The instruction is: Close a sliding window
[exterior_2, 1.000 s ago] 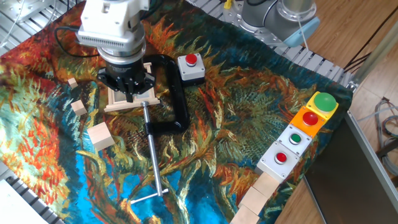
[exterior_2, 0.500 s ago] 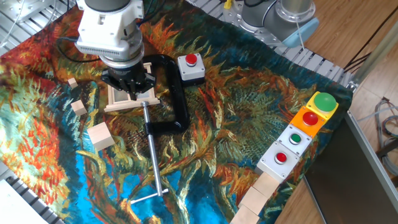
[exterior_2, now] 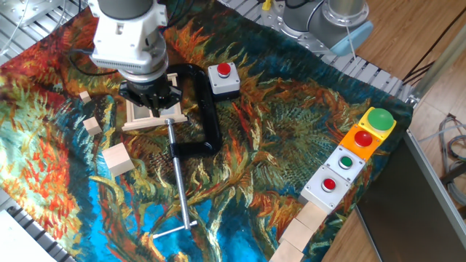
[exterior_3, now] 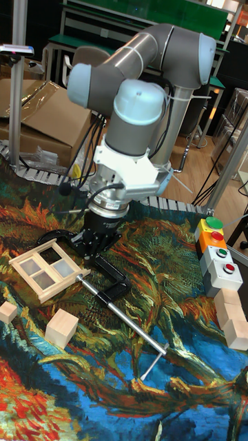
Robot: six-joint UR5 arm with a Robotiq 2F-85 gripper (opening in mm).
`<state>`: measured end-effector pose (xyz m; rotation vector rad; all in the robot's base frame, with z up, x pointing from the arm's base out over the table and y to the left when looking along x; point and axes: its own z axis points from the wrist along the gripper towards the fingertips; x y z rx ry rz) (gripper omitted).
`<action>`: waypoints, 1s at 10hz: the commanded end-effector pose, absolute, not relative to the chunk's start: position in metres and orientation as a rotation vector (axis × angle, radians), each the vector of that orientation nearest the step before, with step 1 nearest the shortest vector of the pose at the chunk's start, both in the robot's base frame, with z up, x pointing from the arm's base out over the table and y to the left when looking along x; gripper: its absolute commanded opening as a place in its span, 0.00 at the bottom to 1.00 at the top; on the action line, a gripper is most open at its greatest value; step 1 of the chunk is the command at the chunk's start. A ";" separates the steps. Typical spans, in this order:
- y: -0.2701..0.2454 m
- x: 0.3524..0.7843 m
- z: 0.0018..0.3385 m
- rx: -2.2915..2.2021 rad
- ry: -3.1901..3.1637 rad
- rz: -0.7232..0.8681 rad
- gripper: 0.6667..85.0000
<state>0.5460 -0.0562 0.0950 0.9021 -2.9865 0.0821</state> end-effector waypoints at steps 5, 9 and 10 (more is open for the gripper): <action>-0.066 0.552 0.076 0.972 -3.016 0.095 0.01; -0.070 0.535 0.062 0.948 -2.994 0.057 0.01; -0.075 0.523 0.060 0.935 -2.988 0.032 0.01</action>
